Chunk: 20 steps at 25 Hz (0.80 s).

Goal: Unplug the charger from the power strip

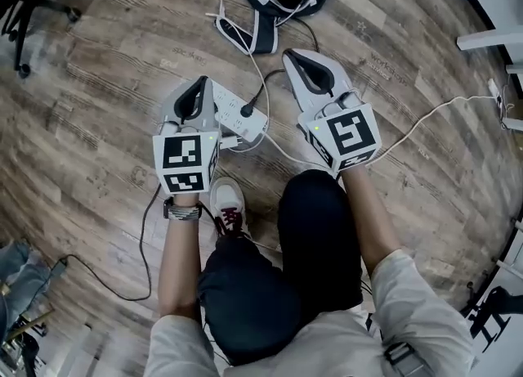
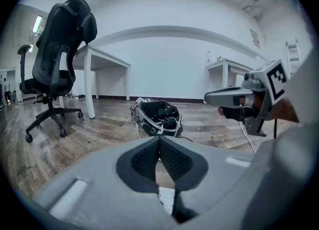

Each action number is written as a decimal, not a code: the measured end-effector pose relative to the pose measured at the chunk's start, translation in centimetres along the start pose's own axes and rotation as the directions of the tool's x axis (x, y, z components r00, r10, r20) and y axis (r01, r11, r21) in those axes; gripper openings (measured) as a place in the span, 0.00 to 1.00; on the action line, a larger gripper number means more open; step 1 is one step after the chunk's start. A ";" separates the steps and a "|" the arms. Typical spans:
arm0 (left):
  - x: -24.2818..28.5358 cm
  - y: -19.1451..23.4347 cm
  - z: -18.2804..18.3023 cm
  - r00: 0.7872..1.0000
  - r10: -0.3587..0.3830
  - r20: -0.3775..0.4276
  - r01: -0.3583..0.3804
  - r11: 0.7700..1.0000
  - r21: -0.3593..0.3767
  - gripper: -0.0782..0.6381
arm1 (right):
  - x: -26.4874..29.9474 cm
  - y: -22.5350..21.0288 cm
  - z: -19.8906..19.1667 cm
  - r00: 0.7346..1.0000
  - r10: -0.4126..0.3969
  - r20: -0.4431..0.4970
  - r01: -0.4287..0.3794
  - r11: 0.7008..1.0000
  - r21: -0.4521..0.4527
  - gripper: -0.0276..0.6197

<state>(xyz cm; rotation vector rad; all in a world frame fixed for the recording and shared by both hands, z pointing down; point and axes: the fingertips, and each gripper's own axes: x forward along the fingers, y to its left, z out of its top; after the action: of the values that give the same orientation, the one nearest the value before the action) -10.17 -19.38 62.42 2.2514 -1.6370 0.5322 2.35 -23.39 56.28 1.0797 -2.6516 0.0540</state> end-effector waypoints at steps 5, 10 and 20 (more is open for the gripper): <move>-1.8 1.1 6.2 0.998 0.020 0.066 -0.024 0.998 0.060 0.12 | -0.5 -0.8 5.7 0.998 -0.018 0.058 0.020 0.999 -0.034 0.05; -3.9 1.1 11.9 0.995 -0.001 0.103 -0.007 0.997 0.073 0.12 | -1.7 -1.6 12.0 0.996 -0.028 0.079 0.032 0.999 -0.042 0.05; -10.0 1.1 27.2 0.996 -0.028 0.081 0.022 0.997 0.073 0.12 | -6.2 -4.4 28.7 0.994 -0.076 0.073 0.075 0.997 0.014 0.05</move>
<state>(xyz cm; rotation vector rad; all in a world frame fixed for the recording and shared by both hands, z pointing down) -10.83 -23.66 33.73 2.3720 -1.6510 0.5073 2.78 -26.29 26.76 1.2073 -2.6749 0.0146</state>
